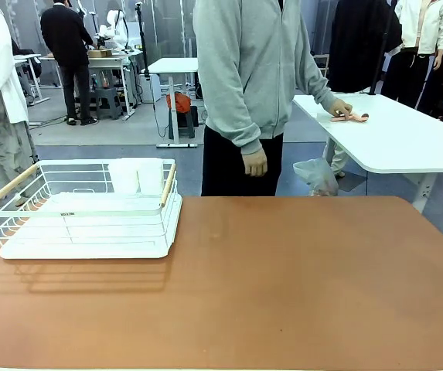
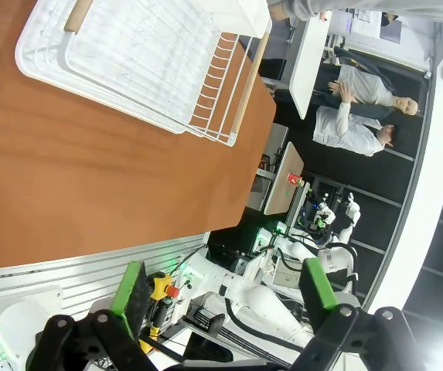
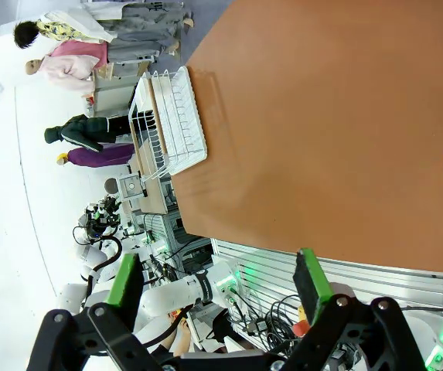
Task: Clean the table.
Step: Pick up the Lint Roller when the human hands it over.
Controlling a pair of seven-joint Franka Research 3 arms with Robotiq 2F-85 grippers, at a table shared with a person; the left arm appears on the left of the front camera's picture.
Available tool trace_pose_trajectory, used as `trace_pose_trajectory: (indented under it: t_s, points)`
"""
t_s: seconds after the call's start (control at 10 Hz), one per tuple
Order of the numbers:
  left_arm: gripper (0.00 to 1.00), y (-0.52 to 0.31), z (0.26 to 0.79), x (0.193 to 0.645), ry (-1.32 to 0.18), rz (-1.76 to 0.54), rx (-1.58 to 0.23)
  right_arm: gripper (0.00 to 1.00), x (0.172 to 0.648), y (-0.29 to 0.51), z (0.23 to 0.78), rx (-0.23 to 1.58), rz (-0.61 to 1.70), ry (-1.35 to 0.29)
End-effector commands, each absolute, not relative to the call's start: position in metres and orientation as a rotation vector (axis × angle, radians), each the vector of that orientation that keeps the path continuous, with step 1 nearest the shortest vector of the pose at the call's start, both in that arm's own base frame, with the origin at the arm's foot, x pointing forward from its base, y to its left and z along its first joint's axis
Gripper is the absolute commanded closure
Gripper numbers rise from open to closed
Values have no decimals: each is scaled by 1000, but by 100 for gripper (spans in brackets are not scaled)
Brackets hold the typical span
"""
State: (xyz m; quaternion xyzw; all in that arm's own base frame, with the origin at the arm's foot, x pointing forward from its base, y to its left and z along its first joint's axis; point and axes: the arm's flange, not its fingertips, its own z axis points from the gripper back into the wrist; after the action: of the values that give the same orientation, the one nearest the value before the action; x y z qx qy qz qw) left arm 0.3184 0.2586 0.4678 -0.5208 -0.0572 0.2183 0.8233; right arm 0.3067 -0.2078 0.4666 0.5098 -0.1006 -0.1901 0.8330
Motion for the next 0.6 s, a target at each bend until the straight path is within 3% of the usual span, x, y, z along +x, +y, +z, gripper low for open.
trace_pose_trajectory:
  t_s: [0.0,0.5]
  points:
    - [0,260,468,316,-126,452,-1112,0,306,-209,470,1089,-399,-223]
    - [0,260,468,316,-126,452,-1112,0,306,-209,470,1089,-399,-223]
